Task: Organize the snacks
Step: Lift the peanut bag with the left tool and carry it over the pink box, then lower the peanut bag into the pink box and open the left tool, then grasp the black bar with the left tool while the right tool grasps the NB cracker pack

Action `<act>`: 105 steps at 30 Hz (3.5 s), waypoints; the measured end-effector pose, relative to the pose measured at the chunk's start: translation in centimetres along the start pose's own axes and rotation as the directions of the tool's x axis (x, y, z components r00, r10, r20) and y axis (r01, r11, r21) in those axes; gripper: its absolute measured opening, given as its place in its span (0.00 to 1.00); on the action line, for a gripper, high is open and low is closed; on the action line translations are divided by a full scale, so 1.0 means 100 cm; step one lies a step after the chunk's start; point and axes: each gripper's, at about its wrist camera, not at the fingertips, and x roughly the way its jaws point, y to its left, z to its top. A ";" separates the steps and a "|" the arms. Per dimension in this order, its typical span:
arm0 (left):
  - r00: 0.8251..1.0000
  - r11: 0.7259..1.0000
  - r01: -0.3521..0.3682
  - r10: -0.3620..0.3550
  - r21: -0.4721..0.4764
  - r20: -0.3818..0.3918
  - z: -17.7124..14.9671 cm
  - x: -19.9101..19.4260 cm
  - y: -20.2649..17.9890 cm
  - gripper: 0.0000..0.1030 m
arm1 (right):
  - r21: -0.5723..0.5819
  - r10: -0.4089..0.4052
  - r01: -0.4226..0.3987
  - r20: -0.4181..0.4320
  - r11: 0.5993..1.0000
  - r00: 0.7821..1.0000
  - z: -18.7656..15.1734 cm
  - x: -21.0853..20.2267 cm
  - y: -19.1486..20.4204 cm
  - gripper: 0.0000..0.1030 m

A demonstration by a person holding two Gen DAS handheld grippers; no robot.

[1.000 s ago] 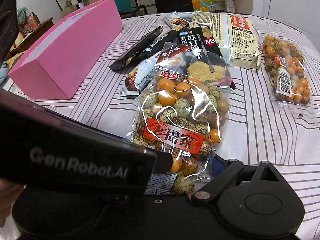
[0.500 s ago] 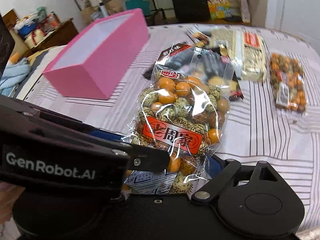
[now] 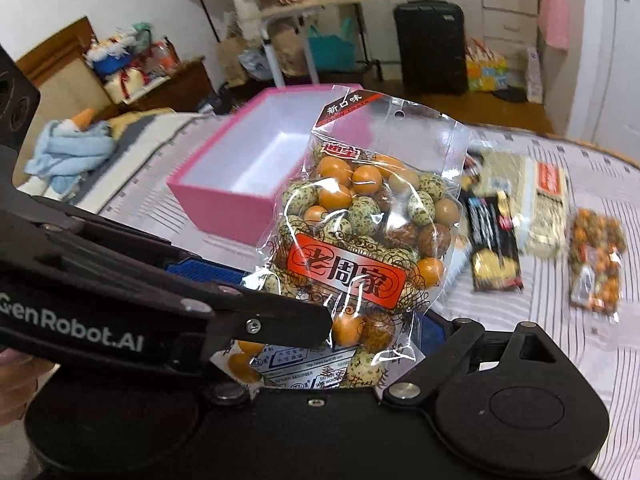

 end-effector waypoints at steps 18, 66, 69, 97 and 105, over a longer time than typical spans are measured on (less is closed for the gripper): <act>0.986 0.990 -0.102 0.113 -0.093 0.125 0.073 -0.026 0.094 0.39 | -0.127 0.132 -0.123 0.061 0.984 0.989 0.101 0.071 0.035 0.96; 0.953 0.933 -0.253 0.285 -0.257 0.098 0.108 0.042 0.236 0.61 | -0.236 -0.079 0.073 -0.017 0.969 0.997 0.151 0.181 0.066 0.73; 0.943 0.935 -0.273 0.306 -0.225 0.131 0.107 0.024 0.216 0.62 | -0.254 -0.098 0.093 -0.007 0.963 0.995 0.150 0.160 0.067 0.73; 0.948 0.951 -0.253 0.206 0.180 0.244 0.072 -0.003 0.002 0.82 | -0.156 -0.072 0.100 0.177 0.983 0.982 0.079 -0.014 -0.069 0.75; 0.963 0.952 -0.255 0.235 0.171 0.128 0.081 0.084 0.000 0.82 | -0.194 -0.128 0.142 0.085 0.971 0.988 0.059 0.026 -0.112 0.75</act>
